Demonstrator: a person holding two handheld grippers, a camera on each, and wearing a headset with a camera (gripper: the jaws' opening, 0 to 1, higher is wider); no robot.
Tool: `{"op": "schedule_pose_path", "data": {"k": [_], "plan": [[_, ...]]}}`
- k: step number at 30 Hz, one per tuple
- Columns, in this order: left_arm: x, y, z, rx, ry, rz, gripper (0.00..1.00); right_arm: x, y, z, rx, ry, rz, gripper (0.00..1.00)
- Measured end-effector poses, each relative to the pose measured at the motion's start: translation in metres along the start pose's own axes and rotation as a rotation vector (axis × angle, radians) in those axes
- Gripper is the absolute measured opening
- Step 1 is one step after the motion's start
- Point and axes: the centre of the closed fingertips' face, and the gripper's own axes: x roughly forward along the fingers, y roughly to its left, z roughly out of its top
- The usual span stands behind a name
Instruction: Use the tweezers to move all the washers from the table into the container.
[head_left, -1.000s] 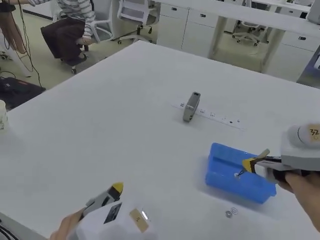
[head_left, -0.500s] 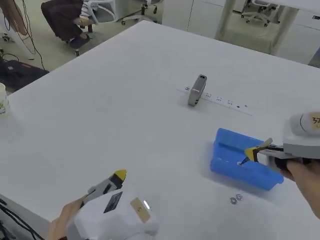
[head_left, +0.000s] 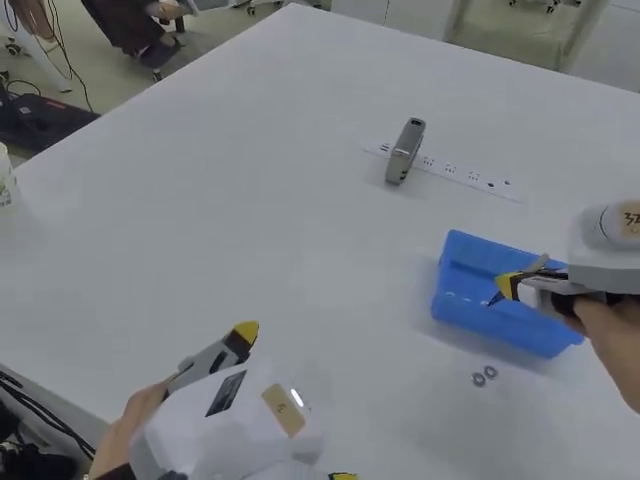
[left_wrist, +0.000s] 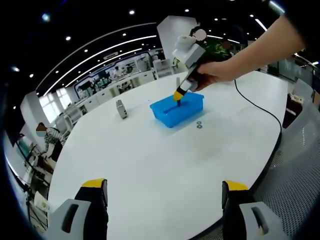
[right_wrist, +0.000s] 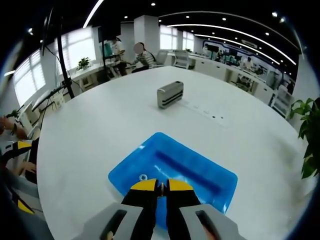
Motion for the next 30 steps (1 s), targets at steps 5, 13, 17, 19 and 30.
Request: {"op": "schedule_pose_path", "data": {"k": [5, 13, 17, 19, 30], "plan": [[-0.003, 0.002, 0.008, -0.027, -0.045, 0.001, 0.99, 0.005, 0.0, -0.003, 0.003, 0.004, -0.004, 0.01], [-0.003, 0.003, 0.01, -0.034, -0.06, 0.005, 0.99, 0.008, -0.001, -0.008, 0.006, 0.008, -0.009, 0.02], [-0.003, 0.003, 0.01, -0.037, -0.06, 0.005, 0.98, 0.008, 0.0, -0.007, 0.003, 0.002, -0.008, 0.02], [-0.003, 0.003, 0.01, -0.037, -0.06, 0.003, 0.98, 0.008, -0.001, -0.007, 0.005, 0.002, -0.01, 0.02], [-0.004, 0.004, 0.012, -0.039, -0.069, 0.008, 0.98, -0.008, -0.003, 0.004, 0.033, -0.031, -0.029, 0.03]]}}
